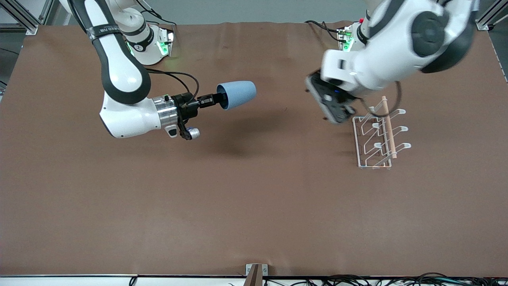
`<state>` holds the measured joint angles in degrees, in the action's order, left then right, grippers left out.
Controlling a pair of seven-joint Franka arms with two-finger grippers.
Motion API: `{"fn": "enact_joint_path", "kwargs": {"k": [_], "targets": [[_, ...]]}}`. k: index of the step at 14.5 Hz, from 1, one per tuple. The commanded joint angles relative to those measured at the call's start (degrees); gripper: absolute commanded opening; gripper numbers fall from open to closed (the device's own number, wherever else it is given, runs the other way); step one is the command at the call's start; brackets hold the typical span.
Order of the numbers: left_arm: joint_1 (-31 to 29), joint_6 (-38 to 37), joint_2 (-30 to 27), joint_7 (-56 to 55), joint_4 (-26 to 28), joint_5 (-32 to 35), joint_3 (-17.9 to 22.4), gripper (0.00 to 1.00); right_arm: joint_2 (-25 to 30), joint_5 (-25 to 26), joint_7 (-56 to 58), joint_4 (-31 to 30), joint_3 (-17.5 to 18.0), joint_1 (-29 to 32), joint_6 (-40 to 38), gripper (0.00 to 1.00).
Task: Hang cup on cup holder
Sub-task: 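Grasp the cup rim with the left gripper from the right gripper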
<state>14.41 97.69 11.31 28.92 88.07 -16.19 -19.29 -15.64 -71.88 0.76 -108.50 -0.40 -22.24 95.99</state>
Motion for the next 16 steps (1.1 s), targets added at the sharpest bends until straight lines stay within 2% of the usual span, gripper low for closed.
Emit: {"fn": "enact_joint_path", "kwargs": {"k": [1,5,9,11,16], "targets": [[4.03,-0.31,2.22,2.81,-2.03,-0.95,-0.49,1.0,0.17,-1.69,0.74,-0.66,-0.57,-1.22,0.08,0.0],[6.06,0.12,3.97,1.84,-1.85,-6.57,-1.63,1.0,0.26,-1.77,0.82,-0.48,-0.57,-1.58,0.16,0.0],[9.84,7.67,6.87,-1.14,-1.76,-7.19,-1.72,1.0,0.26,-1.77,0.82,-0.22,-0.57,-1.67,0.34,0.0],[10.28,11.19,8.54,-2.55,-1.76,-9.99,-1.72,1.0,0.26,-1.77,0.82,-0.22,-0.57,-1.75,0.34,0.0],[12.66,18.31,10.57,-2.72,-1.5,-10.62,-1.72,1.0,0.26,-1.77,0.82,-0.22,-0.57,-1.84,0.43,0.0]]}}
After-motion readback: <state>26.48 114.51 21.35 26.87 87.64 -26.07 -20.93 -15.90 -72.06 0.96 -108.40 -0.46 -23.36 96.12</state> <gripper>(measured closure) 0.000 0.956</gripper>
